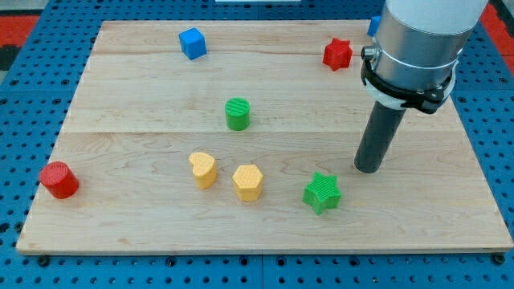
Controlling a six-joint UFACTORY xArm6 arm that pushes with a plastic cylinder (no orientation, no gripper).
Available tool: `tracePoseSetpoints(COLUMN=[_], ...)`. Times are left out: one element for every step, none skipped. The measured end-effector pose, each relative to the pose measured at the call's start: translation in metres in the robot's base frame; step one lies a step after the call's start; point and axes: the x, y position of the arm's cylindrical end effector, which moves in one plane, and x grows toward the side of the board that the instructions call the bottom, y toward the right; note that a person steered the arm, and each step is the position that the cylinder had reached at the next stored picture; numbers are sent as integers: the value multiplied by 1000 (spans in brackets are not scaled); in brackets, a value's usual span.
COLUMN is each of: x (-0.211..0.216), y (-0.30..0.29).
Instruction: Slightly push the green star to the top
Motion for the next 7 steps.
tracePoseSetpoints(x=[0,13,50,74,76,70,70], y=[3,21,35,13,-16,-25,-25])
